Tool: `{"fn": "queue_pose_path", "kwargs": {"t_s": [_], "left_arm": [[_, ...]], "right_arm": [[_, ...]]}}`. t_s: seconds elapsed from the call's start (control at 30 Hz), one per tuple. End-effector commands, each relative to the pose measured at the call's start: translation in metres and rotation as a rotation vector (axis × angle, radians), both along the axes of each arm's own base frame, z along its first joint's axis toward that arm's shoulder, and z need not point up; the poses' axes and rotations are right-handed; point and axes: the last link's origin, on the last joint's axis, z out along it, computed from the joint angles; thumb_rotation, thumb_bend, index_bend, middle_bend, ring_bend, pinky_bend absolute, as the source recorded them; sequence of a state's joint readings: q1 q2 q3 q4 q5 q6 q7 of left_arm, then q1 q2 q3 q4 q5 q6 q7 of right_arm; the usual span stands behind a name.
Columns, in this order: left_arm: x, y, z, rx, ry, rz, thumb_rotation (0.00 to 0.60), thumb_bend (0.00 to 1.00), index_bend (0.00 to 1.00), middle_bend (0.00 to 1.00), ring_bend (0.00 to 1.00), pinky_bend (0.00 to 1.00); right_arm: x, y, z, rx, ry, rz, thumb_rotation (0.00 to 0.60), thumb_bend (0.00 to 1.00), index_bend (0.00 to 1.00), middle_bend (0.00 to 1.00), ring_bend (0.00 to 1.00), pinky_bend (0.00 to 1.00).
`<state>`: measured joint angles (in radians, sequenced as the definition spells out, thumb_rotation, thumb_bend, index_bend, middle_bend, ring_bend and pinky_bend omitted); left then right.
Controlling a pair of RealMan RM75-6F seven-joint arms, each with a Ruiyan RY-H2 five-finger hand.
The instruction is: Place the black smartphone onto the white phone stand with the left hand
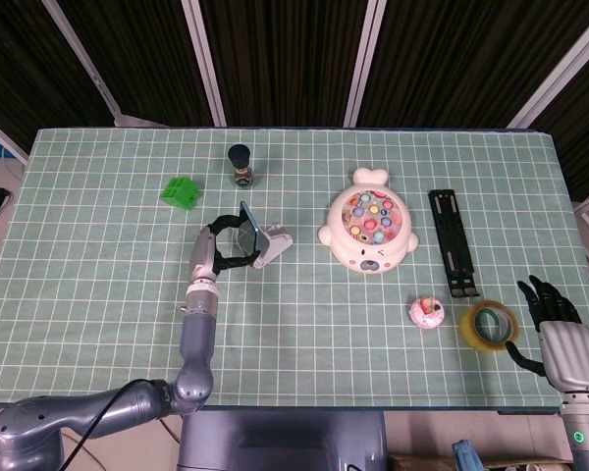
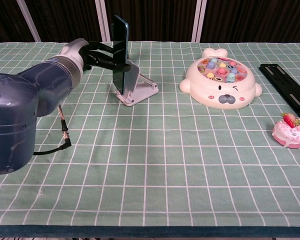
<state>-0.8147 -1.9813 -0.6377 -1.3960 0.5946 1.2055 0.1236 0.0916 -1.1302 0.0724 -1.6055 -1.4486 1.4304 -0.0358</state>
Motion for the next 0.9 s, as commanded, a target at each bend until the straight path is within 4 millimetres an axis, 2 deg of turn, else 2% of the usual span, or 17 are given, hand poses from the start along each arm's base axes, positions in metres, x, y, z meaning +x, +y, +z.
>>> {"fn": "queue_pose_path", "kwargs": {"t_s": [0.03,0.9], "left_arm": [[0.000,0.000,-0.003,-0.006,-0.002,-0.006,0.600,0.29,0.55,0.62,0.17,0.00],[-0.002,0.000,-0.016,-0.010,-0.001,-0.022,0.600,0.29,0.55,0.61,0.17,0.00]], "right_arm": [[0.000,0.000,0.000,0.000,0.000,0.000,0.600,0.36,0.07,0.00,0.00,0.15],[0.000,0.000,0.000,0.002,-0.006,0.000,0.600,0.36,0.07,0.00,0.00,0.15]]}}
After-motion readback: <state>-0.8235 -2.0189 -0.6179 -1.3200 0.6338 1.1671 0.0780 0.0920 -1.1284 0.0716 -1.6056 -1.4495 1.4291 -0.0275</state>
